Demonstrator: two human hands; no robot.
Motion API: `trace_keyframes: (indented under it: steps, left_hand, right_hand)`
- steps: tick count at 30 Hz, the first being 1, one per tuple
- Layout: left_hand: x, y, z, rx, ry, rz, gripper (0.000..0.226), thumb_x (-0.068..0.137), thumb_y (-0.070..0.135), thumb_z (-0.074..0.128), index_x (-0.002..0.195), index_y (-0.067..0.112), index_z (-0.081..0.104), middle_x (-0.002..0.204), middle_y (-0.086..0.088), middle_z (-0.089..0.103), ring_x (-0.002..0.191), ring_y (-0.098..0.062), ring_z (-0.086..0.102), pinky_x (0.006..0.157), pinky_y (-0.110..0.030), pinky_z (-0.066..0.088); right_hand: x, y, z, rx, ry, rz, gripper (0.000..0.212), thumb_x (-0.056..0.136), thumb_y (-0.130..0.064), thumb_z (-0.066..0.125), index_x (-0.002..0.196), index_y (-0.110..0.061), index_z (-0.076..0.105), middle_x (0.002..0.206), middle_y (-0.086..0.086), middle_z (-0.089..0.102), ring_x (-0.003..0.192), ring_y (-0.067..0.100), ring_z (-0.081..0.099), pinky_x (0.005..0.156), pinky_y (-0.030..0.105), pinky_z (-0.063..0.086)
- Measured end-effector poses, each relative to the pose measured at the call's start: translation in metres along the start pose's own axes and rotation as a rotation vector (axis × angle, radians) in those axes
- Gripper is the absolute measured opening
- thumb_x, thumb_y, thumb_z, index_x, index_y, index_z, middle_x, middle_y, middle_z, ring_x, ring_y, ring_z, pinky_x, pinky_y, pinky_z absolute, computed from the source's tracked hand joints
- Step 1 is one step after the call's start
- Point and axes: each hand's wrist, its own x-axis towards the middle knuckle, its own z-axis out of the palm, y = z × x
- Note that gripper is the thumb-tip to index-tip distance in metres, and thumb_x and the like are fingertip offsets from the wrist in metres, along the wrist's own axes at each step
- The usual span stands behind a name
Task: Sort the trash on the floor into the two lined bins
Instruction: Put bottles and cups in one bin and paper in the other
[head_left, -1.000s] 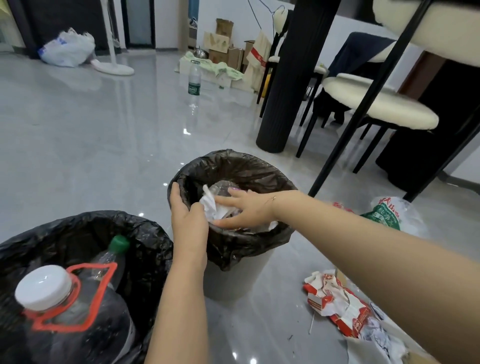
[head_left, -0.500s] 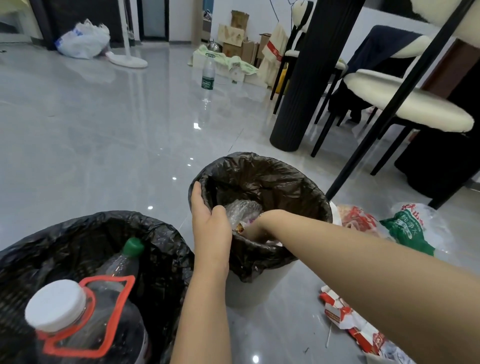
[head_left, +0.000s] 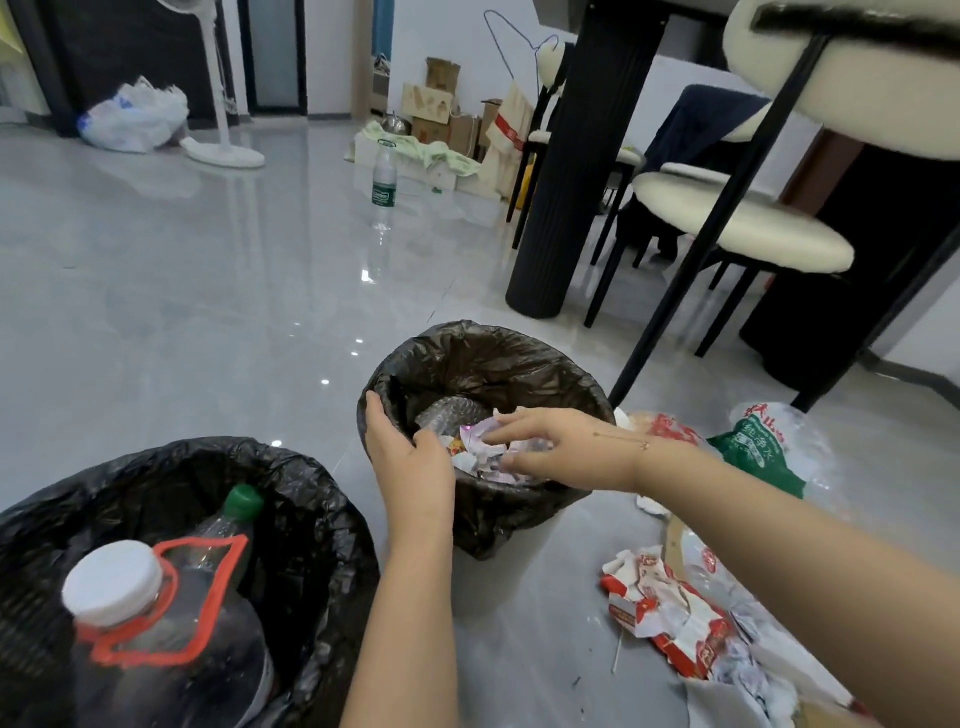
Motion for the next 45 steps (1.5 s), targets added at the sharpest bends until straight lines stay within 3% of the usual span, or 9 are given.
trace_keyframes:
  steps: [5,13,17,21,27,30,38,43,45]
  left_hand:
    - [-0.037,0.025,0.011,0.315,0.167,0.387,0.053,0.092,0.007,0.051,0.143,0.015,0.039,0.153,-0.003,0.032,0.142,-0.017,0.025,0.118,-0.037,0.019]
    - [-0.168,0.002,0.081,0.231,-0.633,0.164,0.033,0.093,0.005,0.049,0.118,0.022,0.06,0.113,0.01,0.061,0.105,-0.003,0.056,0.086,-0.015,0.043]
    - [-0.215,-0.037,0.11,0.383,-0.816,0.058,0.037,0.089,0.0,0.048,0.112,0.024,0.063,0.111,0.007,0.065,0.102,-0.011,0.061,0.083,-0.027,0.054]
    - [-0.259,-0.06,0.121,0.542,-0.941,0.2,0.036,0.089,0.003,0.048,0.114,0.025,0.062,0.112,0.011,0.061,0.104,-0.005,0.056,0.089,-0.018,0.045]
    - [-0.305,-0.101,0.124,1.055,-1.514,0.629,0.05,0.089,0.046,0.057,0.136,0.033,0.046,0.138,0.01,0.045,0.128,-0.011,0.039,0.108,-0.034,0.034]
    - [-0.306,-0.117,0.125,1.265,-1.611,0.528,0.07,0.078,0.063,0.063,0.138,0.035,0.044,0.14,0.009,0.045,0.127,-0.013,0.044,0.105,-0.036,0.039]
    - [-0.278,-0.102,0.11,1.503,-1.605,0.38,0.061,0.072,0.06,0.071,0.128,0.04,0.056,0.14,0.012,0.046,0.126,-0.009,0.045,0.104,-0.027,0.038]
    - [-0.242,-0.083,0.095,1.657,-1.563,0.179,0.051,0.073,0.052,0.076,0.121,0.044,0.06,0.14,0.015,0.041,0.129,-0.009,0.042,0.106,-0.026,0.033]
    - [-0.238,-0.077,0.094,1.679,-1.538,0.177,0.052,0.072,0.051,0.077,0.12,0.043,0.06,0.134,0.015,0.044,0.124,-0.009,0.044,0.106,-0.026,0.035]
  right_hand:
    - [-0.073,0.006,-0.001,-0.039,0.288,0.016,0.036,0.095,-0.034,0.051,0.132,-0.037,0.053,0.136,-0.017,0.051,0.125,0.0,0.043,0.107,0.022,0.035]
    - [-0.23,0.073,0.025,0.162,0.502,0.266,0.029,0.093,-0.035,0.055,0.121,-0.043,0.059,0.122,-0.029,0.055,0.111,-0.011,0.047,0.097,0.014,0.038]
    - [-0.305,0.11,0.06,0.311,0.591,0.425,0.026,0.092,-0.028,0.058,0.115,-0.04,0.062,0.113,-0.027,0.06,0.103,-0.009,0.054,0.093,0.019,0.045]
    - [-0.353,0.135,0.099,0.354,0.692,0.526,0.025,0.092,-0.026,0.058,0.109,-0.042,0.063,0.114,-0.029,0.057,0.106,-0.017,0.046,0.082,0.005,0.036]
    - [-0.398,0.174,0.164,0.268,1.01,0.899,0.043,0.086,-0.01,0.062,0.127,-0.022,0.056,0.143,0.0,0.04,0.134,0.018,0.031,0.108,0.032,0.025]
    - [-0.401,0.196,0.169,0.577,0.917,0.991,0.046,0.091,-0.01,0.056,0.136,-0.014,0.046,0.137,0.01,0.048,0.12,0.02,0.045,0.092,0.025,0.034]
    - [-0.369,0.186,0.173,0.891,0.834,0.72,0.015,0.096,-0.019,0.052,0.095,-0.012,0.065,0.081,-0.003,0.064,0.075,0.009,0.057,0.061,0.014,0.04]
    - [-0.354,0.162,0.172,1.395,0.612,0.611,0.021,0.097,-0.035,0.05,0.104,-0.025,0.067,0.097,-0.002,0.071,0.08,0.013,0.065,0.069,0.025,0.056]
    - [-0.356,0.169,0.176,1.259,0.614,0.656,0.027,0.097,-0.036,0.048,0.11,-0.02,0.066,0.105,0.004,0.069,0.083,0.016,0.065,0.074,0.031,0.057]
